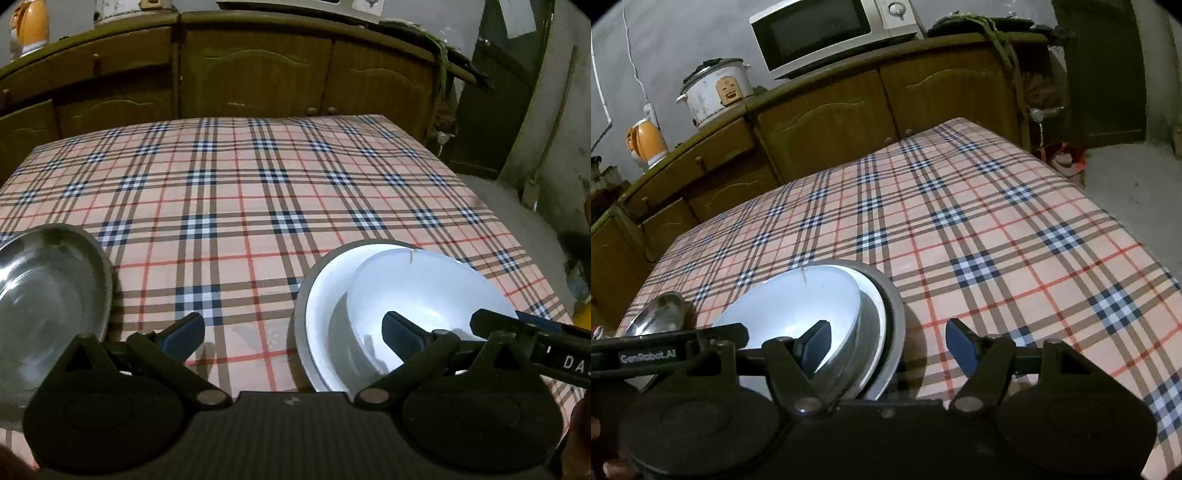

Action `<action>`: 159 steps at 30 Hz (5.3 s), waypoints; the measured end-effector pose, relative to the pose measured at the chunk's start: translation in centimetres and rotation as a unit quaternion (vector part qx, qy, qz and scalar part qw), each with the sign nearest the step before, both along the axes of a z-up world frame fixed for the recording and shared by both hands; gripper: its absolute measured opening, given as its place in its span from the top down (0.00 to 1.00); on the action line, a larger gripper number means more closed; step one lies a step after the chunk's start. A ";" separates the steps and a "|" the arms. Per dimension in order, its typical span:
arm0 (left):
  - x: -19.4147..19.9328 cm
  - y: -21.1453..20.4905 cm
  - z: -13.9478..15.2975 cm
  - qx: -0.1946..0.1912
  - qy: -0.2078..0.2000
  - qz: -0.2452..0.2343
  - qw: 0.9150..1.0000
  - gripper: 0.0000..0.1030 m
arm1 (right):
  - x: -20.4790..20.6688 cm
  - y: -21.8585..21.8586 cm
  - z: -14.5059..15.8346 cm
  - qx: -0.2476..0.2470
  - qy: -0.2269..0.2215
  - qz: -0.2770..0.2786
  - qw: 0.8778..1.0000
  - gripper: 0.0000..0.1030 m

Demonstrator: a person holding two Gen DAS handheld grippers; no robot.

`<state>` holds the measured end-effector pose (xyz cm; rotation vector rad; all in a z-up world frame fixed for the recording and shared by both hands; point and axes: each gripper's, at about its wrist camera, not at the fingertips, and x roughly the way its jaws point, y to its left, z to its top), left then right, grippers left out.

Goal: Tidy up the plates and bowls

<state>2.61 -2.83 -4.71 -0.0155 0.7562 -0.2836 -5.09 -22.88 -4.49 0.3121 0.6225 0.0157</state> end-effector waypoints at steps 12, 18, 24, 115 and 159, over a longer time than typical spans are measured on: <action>2.0 -0.8 -1.6 0.006 0.022 -0.037 0.999 0.00 | 2.1 -1.2 -1.7 0.057 0.026 0.018 0.998 0.21; 2.9 -1.3 -2.5 -0.010 0.032 -0.071 0.997 0.00 | 3.2 -1.7 -2.6 0.109 0.033 0.036 0.993 0.21; 3.7 -1.3 -3.1 -0.065 0.039 -0.104 0.992 0.15 | 4.0 -2.0 -3.3 0.150 0.041 0.048 0.987 0.21; 0.9 -3.7 9.6 -0.090 -0.035 -0.108 0.989 0.36 | 1.3 -3.1 10.3 0.136 -0.027 0.028 0.990 0.49; -0.1 -0.2 9.6 -0.099 -0.034 -0.078 0.991 0.36 | 1.7 0.4 10.6 0.122 -0.022 0.061 0.990 0.49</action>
